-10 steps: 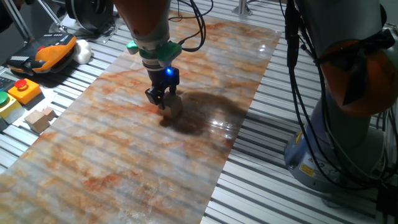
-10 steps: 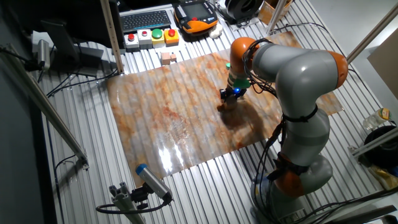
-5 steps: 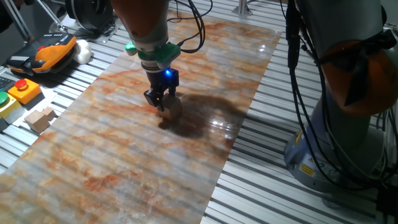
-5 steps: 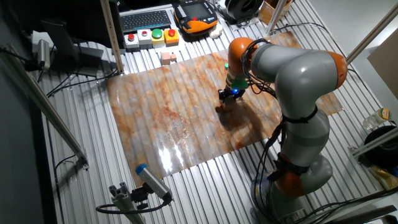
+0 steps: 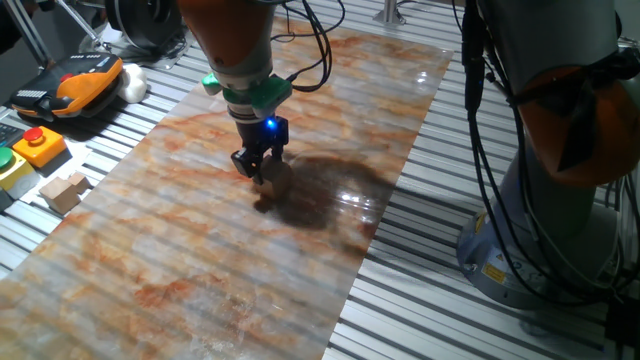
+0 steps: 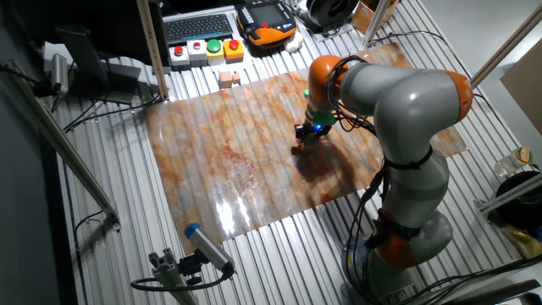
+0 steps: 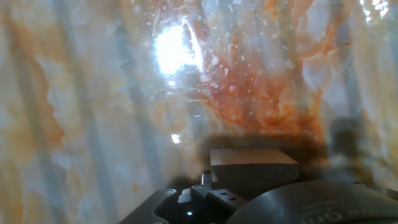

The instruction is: Hold a small block with the gripper and sweep it from left to right on the table

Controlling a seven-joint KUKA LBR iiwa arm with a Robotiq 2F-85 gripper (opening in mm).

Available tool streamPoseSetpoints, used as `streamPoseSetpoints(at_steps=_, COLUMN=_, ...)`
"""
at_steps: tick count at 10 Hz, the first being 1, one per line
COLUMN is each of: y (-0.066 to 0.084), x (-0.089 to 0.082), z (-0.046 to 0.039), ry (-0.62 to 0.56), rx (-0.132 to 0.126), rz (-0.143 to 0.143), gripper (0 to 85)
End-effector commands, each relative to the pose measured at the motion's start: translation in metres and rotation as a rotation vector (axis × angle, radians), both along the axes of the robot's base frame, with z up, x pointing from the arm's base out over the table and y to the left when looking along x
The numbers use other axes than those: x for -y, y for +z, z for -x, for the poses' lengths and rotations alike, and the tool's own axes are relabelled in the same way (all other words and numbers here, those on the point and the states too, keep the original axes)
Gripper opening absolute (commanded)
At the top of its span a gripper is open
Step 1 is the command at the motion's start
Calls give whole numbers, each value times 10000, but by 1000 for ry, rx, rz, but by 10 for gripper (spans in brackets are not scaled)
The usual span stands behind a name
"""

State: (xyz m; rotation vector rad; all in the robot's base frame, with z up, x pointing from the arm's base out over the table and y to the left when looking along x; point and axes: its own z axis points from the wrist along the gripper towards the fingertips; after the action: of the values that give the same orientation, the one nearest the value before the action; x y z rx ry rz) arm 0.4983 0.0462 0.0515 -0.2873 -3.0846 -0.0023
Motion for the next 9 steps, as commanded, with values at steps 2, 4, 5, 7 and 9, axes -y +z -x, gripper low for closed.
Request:
streamPoseSetpoints(at_steps=2, y=1, x=-33, z=21, ry=-7, rx=-2, rz=-3, gripper=0)
streamPoseSetpoints(at_steps=4, y=3, x=-73, z=32, ry=-13, rx=-4, rz=-5, gripper=0)
streamPoseSetpoints(at_steps=5, y=-8, x=-95, z=36, ry=-16, rx=-2, rz=-5, gripper=0)
streamPoseSetpoints(at_steps=7, y=-30, x=-127, z=50, ry=-23, rx=1, rz=-6, gripper=0)
streamPoseSetpoints(at_steps=9, y=-33, x=-146, z=60, ry=-27, rx=1, rz=-9, gripper=0)
